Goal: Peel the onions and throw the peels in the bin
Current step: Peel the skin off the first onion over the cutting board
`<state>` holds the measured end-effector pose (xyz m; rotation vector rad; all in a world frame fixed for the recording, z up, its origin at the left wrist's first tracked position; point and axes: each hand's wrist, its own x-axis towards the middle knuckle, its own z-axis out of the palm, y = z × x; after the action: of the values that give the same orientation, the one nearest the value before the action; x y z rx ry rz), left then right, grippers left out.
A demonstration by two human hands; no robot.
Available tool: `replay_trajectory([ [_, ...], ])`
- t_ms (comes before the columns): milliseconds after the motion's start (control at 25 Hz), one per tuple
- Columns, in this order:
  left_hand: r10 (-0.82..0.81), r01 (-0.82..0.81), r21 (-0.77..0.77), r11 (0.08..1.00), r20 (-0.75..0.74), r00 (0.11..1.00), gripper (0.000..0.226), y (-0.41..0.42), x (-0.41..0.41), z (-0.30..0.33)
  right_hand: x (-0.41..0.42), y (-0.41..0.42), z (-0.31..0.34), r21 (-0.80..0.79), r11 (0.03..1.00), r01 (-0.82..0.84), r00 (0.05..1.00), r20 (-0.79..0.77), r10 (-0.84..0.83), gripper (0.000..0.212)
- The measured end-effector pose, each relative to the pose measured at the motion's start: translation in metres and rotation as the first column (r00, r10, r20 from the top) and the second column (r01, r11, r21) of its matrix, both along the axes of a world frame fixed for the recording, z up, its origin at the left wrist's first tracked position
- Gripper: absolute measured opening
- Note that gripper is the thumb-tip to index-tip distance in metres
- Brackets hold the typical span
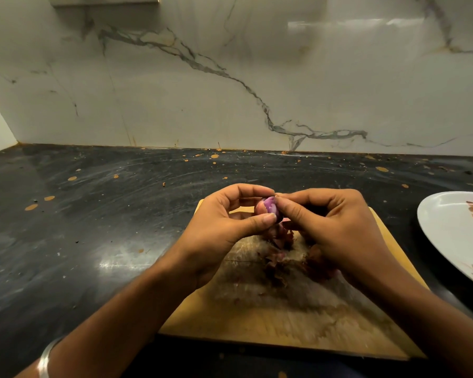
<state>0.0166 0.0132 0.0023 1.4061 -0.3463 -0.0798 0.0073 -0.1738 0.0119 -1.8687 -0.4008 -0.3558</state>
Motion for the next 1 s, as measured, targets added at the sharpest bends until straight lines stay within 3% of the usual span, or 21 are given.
replay_trajectory([
  [200,-0.001,0.001,0.003,1.0,-0.002,1.0,0.043,-0.0012,-0.0007,0.0002,0.002,-0.0005,-0.0039,0.023,1.0,-0.001,0.998,0.064,-0.001,0.011],
  [480,-0.138,0.137,-0.018,0.99,-0.025,0.99,0.041,-0.0028,-0.0021,0.0025,0.0064,-0.0013,-0.0064,0.025,0.992,0.12,0.991,0.063,-0.121,0.011],
  [640,-0.062,0.062,-0.022,0.998,-0.004,0.998,0.042,-0.0032,-0.0018,0.0034,0.0063,0.0004,-0.0061,0.033,0.993,0.113,0.991,0.068,-0.115,0.009],
  [760,-0.128,0.117,-0.131,0.984,-0.072,0.989,0.04,-0.002,-0.0003,0.0042,0.0079,-0.0009,-0.0053,0.109,0.989,0.096,0.995,-0.004,-0.096,0.011],
  [1000,-0.15,0.116,-0.244,0.963,-0.127,0.98,0.034,-0.0016,0.0026,0.0044,0.0055,-0.0049,-0.001,0.041,0.986,0.164,0.986,0.0,-0.164,0.009],
])
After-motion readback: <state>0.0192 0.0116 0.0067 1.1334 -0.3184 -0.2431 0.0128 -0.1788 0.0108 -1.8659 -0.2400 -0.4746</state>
